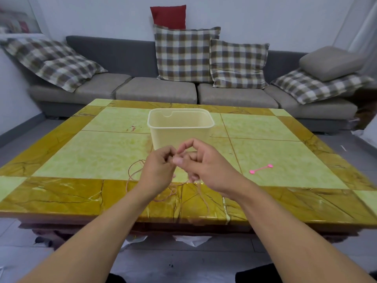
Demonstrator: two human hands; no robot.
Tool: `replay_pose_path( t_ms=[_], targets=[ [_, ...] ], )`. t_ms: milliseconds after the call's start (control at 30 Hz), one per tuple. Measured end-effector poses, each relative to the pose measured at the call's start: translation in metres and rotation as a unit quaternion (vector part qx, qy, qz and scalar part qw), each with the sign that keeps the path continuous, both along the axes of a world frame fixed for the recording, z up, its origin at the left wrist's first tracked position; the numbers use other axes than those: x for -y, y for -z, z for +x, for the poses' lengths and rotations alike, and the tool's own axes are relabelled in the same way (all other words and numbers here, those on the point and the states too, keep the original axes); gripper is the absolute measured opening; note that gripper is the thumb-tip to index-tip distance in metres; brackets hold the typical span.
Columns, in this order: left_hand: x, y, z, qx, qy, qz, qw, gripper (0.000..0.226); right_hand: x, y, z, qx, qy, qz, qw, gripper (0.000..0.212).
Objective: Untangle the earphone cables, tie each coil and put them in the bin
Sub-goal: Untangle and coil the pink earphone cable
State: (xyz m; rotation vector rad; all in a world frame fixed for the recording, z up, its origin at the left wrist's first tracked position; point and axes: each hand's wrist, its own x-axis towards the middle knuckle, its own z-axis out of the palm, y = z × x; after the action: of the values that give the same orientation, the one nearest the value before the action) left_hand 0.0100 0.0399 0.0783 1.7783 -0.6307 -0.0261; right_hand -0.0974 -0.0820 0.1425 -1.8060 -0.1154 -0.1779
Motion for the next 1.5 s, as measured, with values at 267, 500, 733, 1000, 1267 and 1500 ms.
replay_pose_path(
  t_ms=[267,500,733,1000,1267,1500],
  targets=[
    [-0.005,0.013,0.000,-0.043,-0.038,0.090,0.994,0.040,0.083,-0.061,-0.021,0.206,0.349,0.208,0.890,0.015],
    [-0.019,0.021,0.007,0.010,-0.014,0.155,0.988,0.012,0.110,0.008,-0.019,0.103,0.520,0.135,0.837,0.015],
    [-0.020,0.028,0.016,0.001,-0.011,0.090,0.996,0.003,0.119,0.064,-0.004,-0.193,0.392,-0.332,0.836,0.035],
    [0.001,0.029,0.016,0.052,0.023,0.081,0.995,0.004,0.042,0.072,0.026,-0.100,0.110,-0.271,0.951,0.024],
    [-0.007,0.041,0.030,0.098,-0.042,0.123,0.987,0.012,0.061,0.071,0.035,-0.050,0.279,0.052,0.957,0.026],
    [-0.023,0.043,0.041,0.048,-0.147,0.156,0.976,0.016,0.066,0.060,0.033,-0.026,0.262,0.323,0.909,0.023]
  ],
)
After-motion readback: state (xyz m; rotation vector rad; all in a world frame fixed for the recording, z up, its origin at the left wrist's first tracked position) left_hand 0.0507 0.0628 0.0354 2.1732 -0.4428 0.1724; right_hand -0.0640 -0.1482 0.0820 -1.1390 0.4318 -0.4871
